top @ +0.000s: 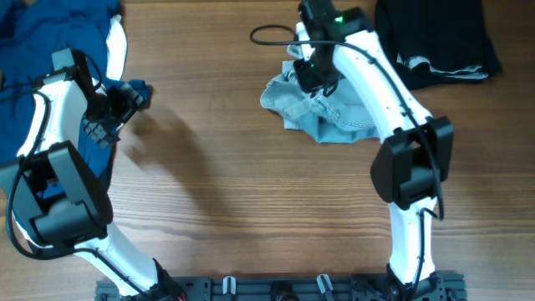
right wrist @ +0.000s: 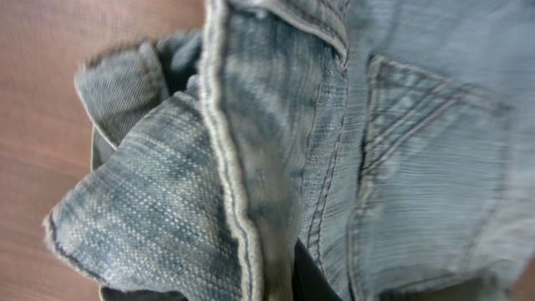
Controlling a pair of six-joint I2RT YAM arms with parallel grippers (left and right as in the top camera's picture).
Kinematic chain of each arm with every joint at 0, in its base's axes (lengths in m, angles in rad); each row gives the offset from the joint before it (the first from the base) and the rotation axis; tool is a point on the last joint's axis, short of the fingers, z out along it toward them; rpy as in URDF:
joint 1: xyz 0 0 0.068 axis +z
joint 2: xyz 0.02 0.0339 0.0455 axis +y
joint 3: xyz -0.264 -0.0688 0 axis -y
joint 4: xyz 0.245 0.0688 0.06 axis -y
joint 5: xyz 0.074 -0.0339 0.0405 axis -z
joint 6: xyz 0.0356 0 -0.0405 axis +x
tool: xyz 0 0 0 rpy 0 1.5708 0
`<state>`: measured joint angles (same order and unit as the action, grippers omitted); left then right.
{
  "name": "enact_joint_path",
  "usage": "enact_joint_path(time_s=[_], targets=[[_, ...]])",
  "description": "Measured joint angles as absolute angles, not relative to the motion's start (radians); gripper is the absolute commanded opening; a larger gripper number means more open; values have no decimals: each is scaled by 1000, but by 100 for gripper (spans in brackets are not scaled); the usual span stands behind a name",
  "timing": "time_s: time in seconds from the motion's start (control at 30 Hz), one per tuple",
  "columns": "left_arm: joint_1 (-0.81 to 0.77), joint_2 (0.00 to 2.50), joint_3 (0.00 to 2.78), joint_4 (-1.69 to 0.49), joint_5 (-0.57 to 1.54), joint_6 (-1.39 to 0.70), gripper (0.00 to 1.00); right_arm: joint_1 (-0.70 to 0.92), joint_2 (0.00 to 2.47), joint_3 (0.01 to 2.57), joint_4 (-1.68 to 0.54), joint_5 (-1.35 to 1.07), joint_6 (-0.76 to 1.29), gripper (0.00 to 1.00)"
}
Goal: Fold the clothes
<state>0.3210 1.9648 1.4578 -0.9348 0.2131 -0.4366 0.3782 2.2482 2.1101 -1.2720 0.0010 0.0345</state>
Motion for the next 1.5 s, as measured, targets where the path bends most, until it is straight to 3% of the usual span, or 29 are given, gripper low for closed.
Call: enact_joint_path(time_s=[0.13,0.17,0.23,0.3,0.4,0.8,1.2,1.5], targets=[[321,1965,1458,-934,213,-437,100,398,2262,2110,-1317,-19,28,12],[321,1965,1458,-934,213,-437,100,401,2262,2110,-1322,-35,24,18],[321,1965,1458,-931,213,-437,100,412,2263,2110,-1324,-80,13,66],[321,1965,1458,-931,213,-437,100,433,2263,2110,-1323,-121,-2,86],[321,1965,1458,-931,213,-437,100,483,2263,2110,-1324,-164,-15,95],[321,1965,1458,-931,213,-437,100,495,2254,2032,-1380,-104,6,99],[321,1965,1458,-935,213,-437,100,590,2251,1839,-1184,-54,35,100],[321,1965,1458,-935,213,-437,100,601,2180,1601,-901,54,72,100]])
